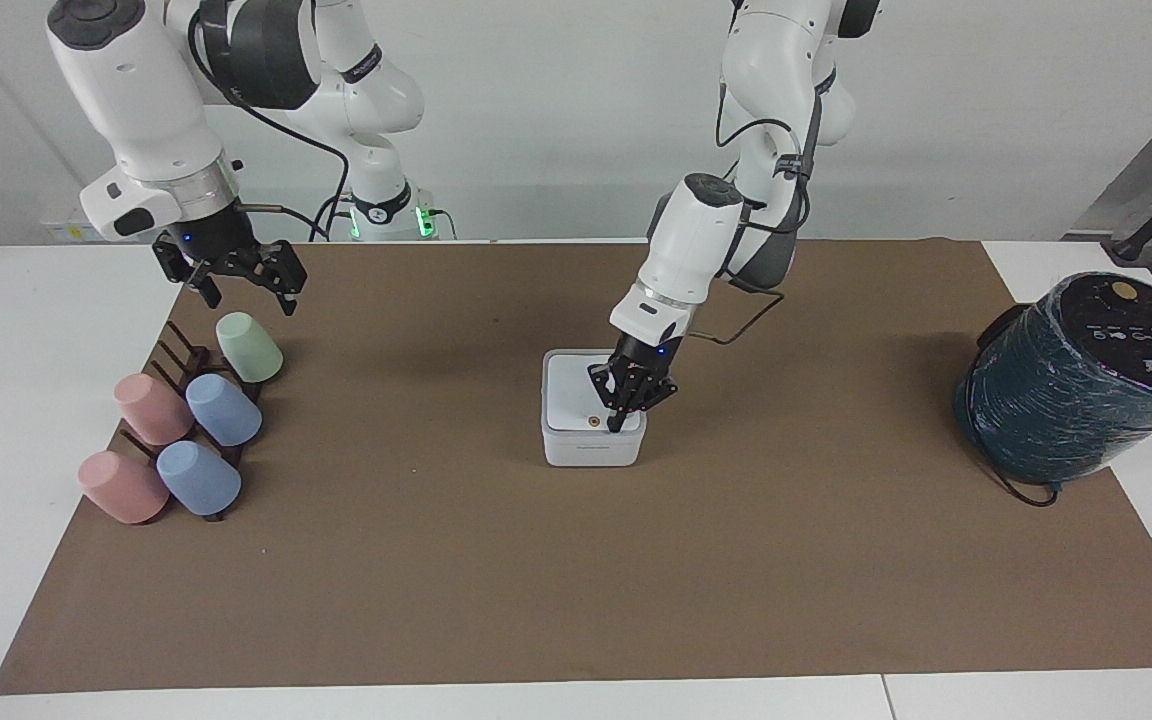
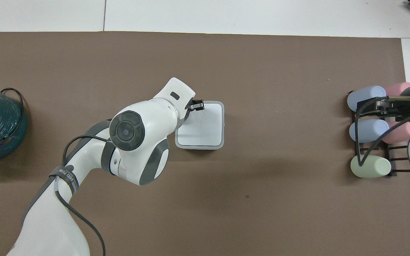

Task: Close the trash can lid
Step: 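Lift the left gripper off the closed lid and draw back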

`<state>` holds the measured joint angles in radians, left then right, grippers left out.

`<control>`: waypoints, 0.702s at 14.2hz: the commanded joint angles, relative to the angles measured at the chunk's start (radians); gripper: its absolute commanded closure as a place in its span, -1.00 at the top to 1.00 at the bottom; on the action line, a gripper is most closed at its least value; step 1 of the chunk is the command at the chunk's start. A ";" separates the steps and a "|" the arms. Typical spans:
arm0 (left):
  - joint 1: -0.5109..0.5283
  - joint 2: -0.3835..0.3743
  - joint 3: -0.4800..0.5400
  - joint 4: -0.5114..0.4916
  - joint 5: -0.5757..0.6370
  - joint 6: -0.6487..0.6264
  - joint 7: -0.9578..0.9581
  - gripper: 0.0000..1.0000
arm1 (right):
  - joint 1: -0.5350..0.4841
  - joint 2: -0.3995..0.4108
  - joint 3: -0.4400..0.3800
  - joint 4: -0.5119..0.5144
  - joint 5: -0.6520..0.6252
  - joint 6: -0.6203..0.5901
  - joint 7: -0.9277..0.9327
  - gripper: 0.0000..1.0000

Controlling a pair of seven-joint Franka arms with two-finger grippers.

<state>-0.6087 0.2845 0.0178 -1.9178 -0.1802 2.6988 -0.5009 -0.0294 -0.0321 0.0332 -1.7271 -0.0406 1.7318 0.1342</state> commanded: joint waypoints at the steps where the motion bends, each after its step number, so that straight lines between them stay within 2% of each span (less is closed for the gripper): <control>1: -0.020 0.068 -0.002 -0.009 -0.022 0.009 0.024 -1.00 | -0.007 0.000 0.005 0.006 0.001 -0.008 -0.015 1.00; 10: -0.085 0.088 -0.002 -0.009 -0.021 0.007 0.054 -1.00 | -0.007 0.000 0.007 0.006 0.001 -0.008 -0.015 1.00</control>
<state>-0.6518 0.2933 0.0184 -1.9124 -0.1801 2.7089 -0.4726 -0.0294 -0.0321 0.0332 -1.7271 -0.0406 1.7318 0.1342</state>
